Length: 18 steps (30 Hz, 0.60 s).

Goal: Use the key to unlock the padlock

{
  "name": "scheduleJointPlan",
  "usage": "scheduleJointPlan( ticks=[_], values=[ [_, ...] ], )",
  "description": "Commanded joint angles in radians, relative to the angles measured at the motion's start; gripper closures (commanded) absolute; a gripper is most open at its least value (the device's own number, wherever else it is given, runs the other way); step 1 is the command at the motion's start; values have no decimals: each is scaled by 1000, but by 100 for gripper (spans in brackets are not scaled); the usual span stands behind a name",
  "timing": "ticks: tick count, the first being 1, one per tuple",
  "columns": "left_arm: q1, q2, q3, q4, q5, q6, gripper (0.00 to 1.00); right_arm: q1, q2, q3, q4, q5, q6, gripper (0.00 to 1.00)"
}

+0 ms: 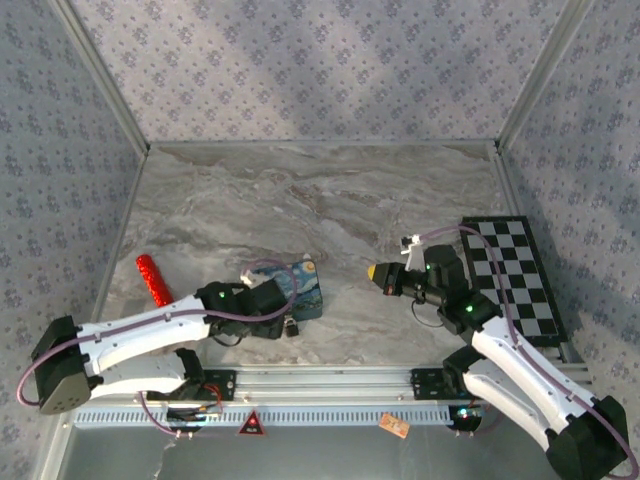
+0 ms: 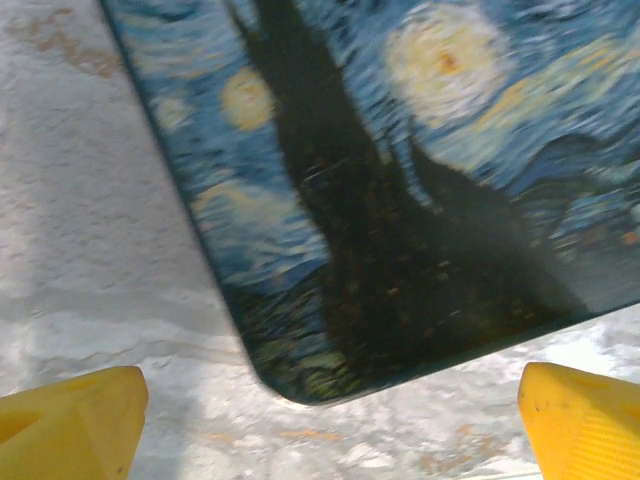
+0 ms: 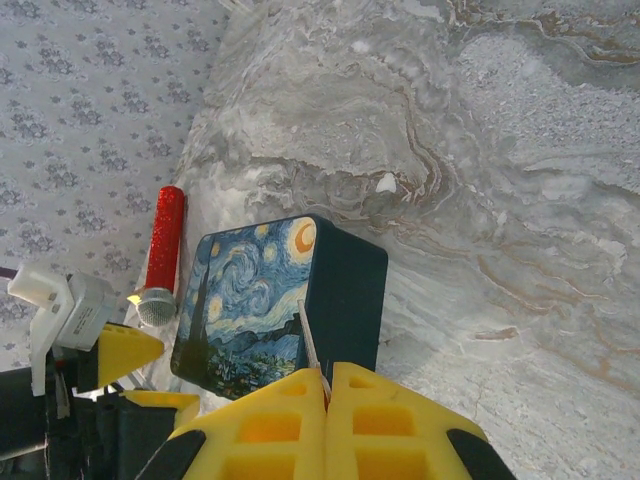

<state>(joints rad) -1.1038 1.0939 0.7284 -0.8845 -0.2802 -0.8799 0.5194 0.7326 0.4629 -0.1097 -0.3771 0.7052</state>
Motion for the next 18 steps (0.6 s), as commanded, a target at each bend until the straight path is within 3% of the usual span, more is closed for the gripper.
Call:
scheduleJointPlan(
  ticks=[1, 18],
  values=[
    [12, 51, -8, 120, 39, 45, 4, -1, -16, 31, -17, 25, -15, 100],
    [162, 421, 221, 289, 23, 86, 5, -4, -9, 8, 2, 35, -3, 100]
  ],
)
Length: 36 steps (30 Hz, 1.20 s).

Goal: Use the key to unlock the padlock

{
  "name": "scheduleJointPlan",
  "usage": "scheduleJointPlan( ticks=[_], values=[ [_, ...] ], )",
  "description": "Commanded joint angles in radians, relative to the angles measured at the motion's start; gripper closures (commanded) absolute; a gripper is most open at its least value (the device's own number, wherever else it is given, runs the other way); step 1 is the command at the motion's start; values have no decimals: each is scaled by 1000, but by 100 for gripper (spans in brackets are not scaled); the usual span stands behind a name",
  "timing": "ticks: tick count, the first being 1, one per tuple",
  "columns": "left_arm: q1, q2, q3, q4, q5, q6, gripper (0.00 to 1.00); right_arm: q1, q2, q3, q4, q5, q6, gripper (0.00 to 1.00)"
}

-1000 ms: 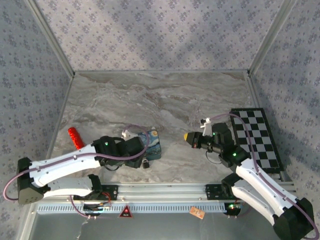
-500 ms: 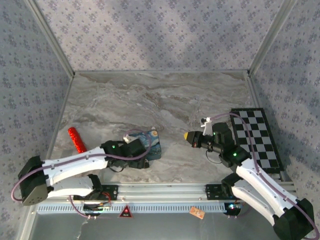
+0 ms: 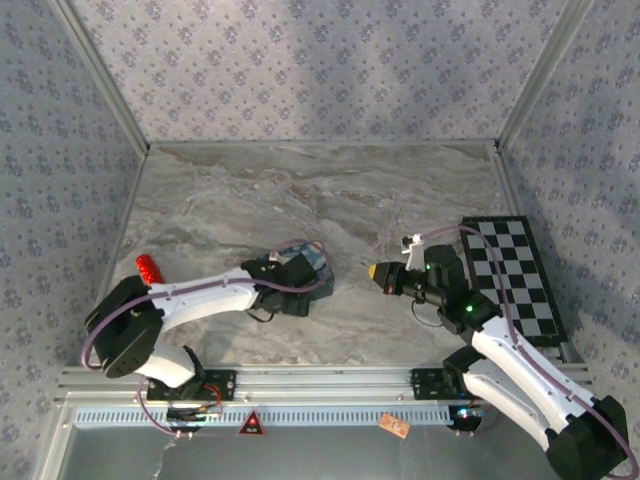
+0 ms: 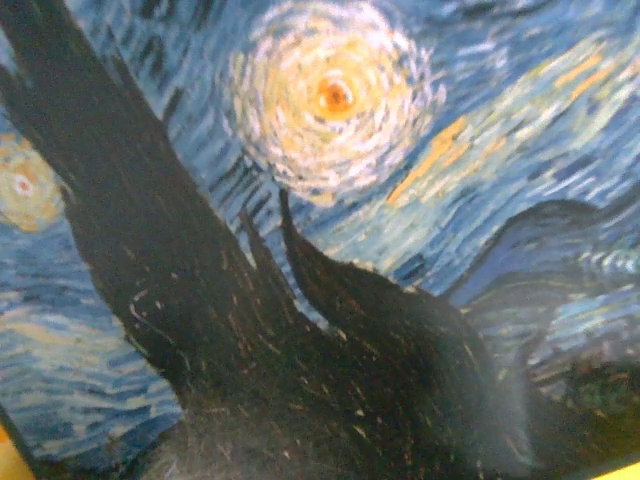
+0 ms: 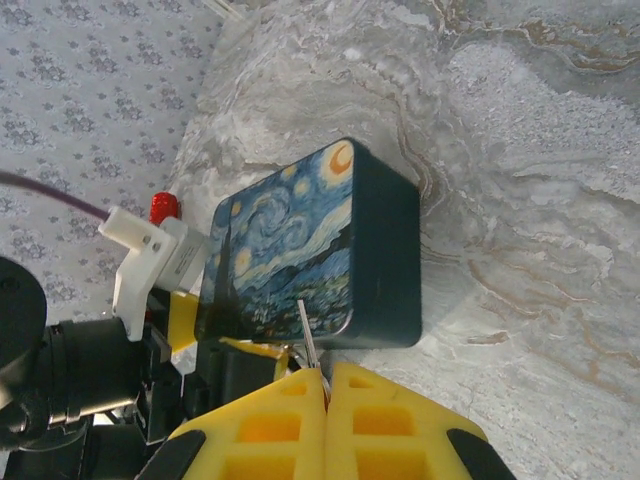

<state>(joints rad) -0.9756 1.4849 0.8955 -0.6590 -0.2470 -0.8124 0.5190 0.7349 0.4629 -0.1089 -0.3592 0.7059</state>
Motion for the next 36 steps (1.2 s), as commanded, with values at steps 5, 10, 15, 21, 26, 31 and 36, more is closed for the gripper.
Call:
scheduleJointPlan(
  ticks=[5, 10, 15, 21, 26, 31, 36],
  values=[
    [110, 130, 150, 108, -7, 110, 5, -5, -20, 6, -7, 22, -6, 100],
    [116, 159, 206, 88, -15, 151, 6, -5, -27, -12, 6, 28, 5, 100],
    [74, -1, 140, 15, -86, 53, 5, -5, -30, -40, 46, 35, 30, 100],
    [-56, -189, -92, 350, 41, -13, 7, -3, -25, -49, 56, 35, 24, 100],
    [-49, -126, -164, 568, 146, 18, 15, -1, -23, -44, 65, 20, 28, 100],
    [-49, -47, -163, 646, 118, 59, 21, 12, -49, -58, 73, 28, 39, 100],
    [-19, 31, -148, 645, 69, 60, 23, 14, -82, -67, 73, 33, 47, 100]
  ],
)
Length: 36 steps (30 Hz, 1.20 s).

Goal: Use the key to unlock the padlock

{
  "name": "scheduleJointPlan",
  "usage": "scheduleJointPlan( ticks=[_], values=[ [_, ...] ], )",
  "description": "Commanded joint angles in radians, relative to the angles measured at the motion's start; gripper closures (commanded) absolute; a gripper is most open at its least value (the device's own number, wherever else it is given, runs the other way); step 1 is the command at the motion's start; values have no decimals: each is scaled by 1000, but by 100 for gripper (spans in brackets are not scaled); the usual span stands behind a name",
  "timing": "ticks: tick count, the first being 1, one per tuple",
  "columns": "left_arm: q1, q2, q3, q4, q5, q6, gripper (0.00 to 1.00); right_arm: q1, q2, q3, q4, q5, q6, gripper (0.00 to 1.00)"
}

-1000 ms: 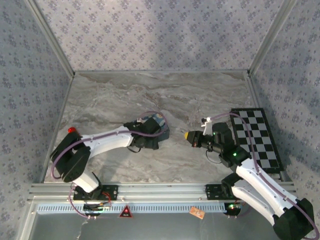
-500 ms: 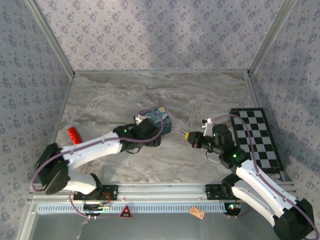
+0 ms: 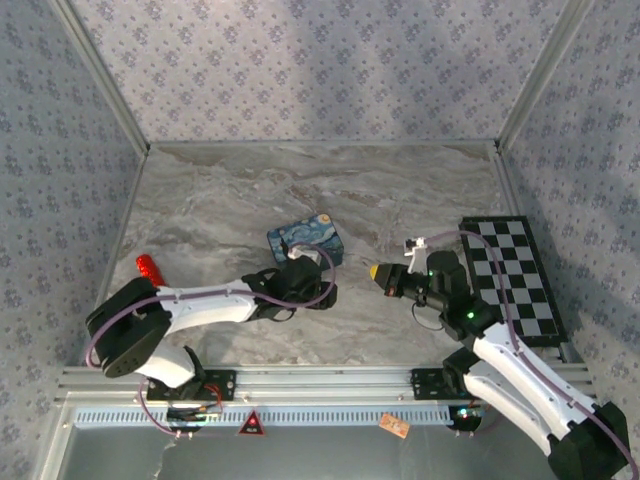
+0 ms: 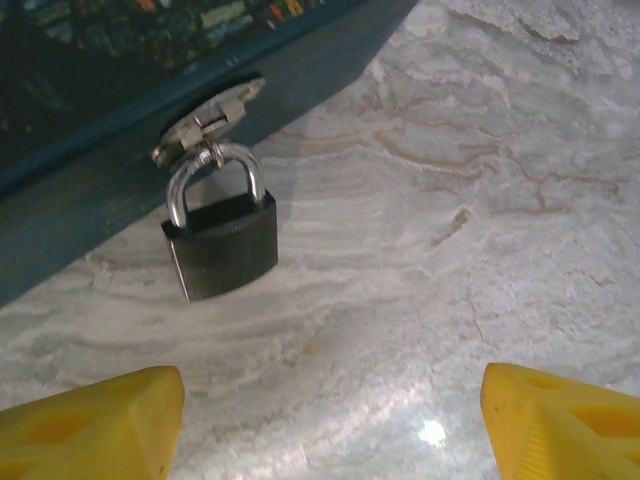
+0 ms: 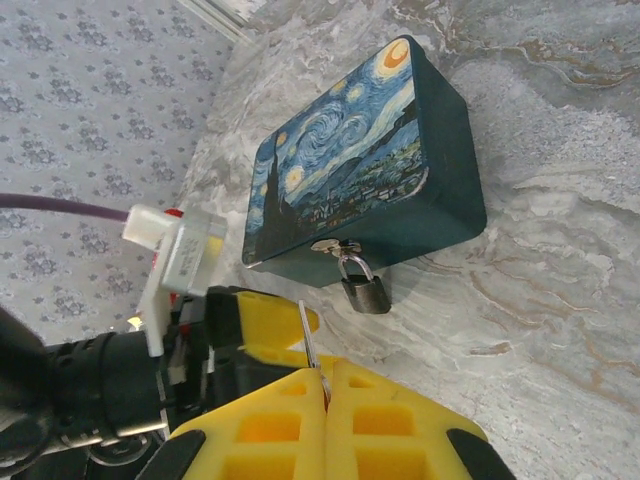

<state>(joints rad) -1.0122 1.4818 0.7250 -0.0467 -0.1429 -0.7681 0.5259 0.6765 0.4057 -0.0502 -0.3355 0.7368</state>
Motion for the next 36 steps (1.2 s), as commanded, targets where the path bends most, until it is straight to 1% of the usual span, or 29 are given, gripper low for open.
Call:
scheduleJointPlan(
  ticks=[1, 4, 7, 13, 16, 20, 25, 27, 36],
  values=[
    [18, 44, 29, 25, -46, 15, 23, 6, -29, -8, 9, 10, 15, 100],
    [19, 72, 27, 42, -71, 9, 23, 7, -41, -6, -2, 10, 10, 100],
    [27, 110, 21, 96, -52, 14, 24, 7, -48, -10, 1, 10, 10, 100],
    [43, 157, 14, 183, -64, 35, 25, 8, -52, -12, -3, 5, 9, 100],
    [52, 171, 14, 216, -50, 53, 27, 6, -50, -9, -4, 5, 3, 100],
    [52, 197, 29, 255, 1, 84, 31, 5, -50, -8, -4, 6, 3, 100],
    [52, 207, 35, 293, 42, 112, 32, 6, -50, -10, -7, 6, 5, 100],
    [52, 208, 36, 311, 60, 119, 34, 6, -49, -9, -9, 7, 4, 100],
    [47, 201, 37, 323, 56, 112, 42, 3, -43, -8, -7, 9, 3, 100]
  ],
)
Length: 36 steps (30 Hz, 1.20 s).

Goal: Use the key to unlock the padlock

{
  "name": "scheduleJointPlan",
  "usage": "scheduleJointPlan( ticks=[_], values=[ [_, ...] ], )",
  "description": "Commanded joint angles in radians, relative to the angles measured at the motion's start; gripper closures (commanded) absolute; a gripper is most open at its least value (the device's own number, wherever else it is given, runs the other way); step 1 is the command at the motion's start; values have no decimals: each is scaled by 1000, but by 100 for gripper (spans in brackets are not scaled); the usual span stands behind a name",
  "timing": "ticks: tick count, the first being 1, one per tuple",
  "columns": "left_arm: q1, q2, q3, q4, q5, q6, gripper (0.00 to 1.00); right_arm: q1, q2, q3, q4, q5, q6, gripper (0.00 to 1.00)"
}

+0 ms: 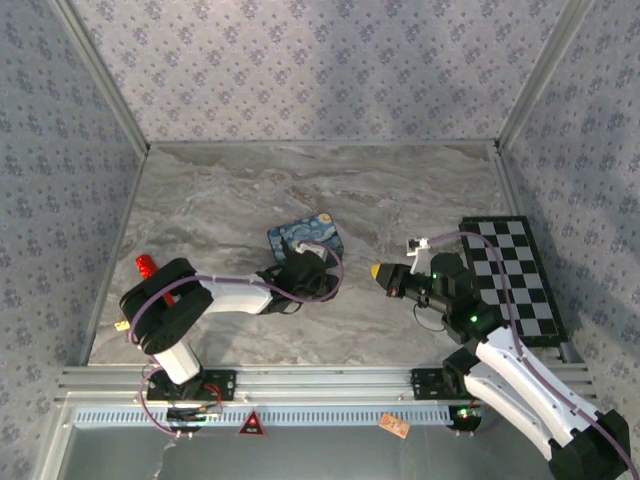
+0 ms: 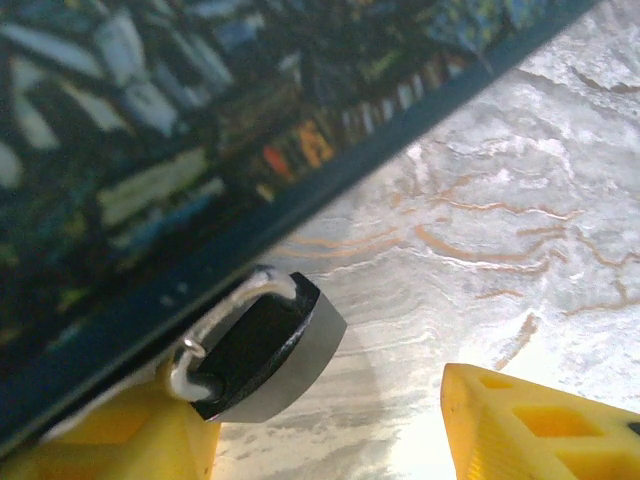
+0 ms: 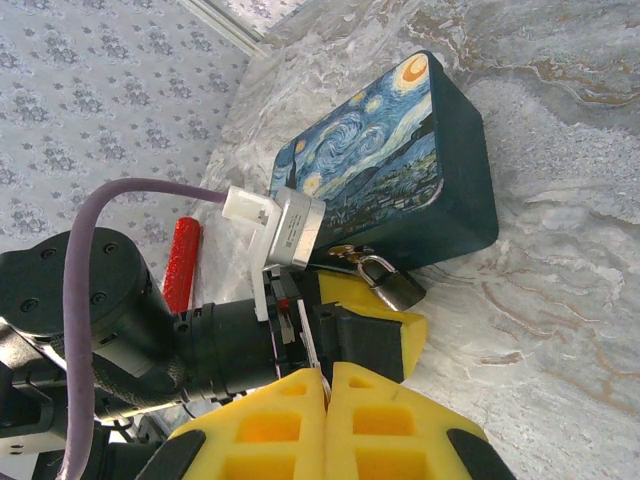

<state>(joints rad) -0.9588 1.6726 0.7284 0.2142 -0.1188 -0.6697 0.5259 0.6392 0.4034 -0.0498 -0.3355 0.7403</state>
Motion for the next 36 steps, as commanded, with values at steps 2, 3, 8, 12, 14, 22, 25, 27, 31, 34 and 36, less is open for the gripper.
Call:
scheduleJointPlan(
  ticks=[2, 3, 8, 12, 14, 22, 25, 27, 31, 34, 36],
  values=[
    [-6, 10, 32, 61, 24, 6, 44, 4, -5, -7, -5, 8, -1, 100],
    [-6, 9, 31, 62, 20, 1, 45, 4, -3, -7, -6, 9, -1, 100],
    [-9, -2, 13, 74, -23, -24, 50, 4, -3, -8, -7, 5, -2, 100],
    [-11, -8, 10, 74, -47, -38, 57, 4, -3, -9, -5, 4, -2, 100],
    [-11, -17, 2, 77, -63, -43, 60, 4, -3, -10, -3, 2, -1, 100],
    [-11, 8, 24, 61, -86, -67, 64, 4, -3, -15, 2, -3, 1, 100],
    [-9, 20, 52, 11, -123, -101, 64, 4, -5, -16, 2, -6, 1, 100],
    [-8, 26, 59, 1, -137, -124, 64, 5, -7, -17, 2, -7, 3, 100],
    [-6, 57, 82, -3, -121, -135, 67, 5, -7, -20, 5, -8, 2, 100],
    [0, 71, 86, 1, -120, -152, 71, 6, -9, -22, 5, -7, 3, 100],
    [5, 78, 92, -3, -121, -167, 75, 6, -10, -26, 8, -8, 6, 100]
  ],
)
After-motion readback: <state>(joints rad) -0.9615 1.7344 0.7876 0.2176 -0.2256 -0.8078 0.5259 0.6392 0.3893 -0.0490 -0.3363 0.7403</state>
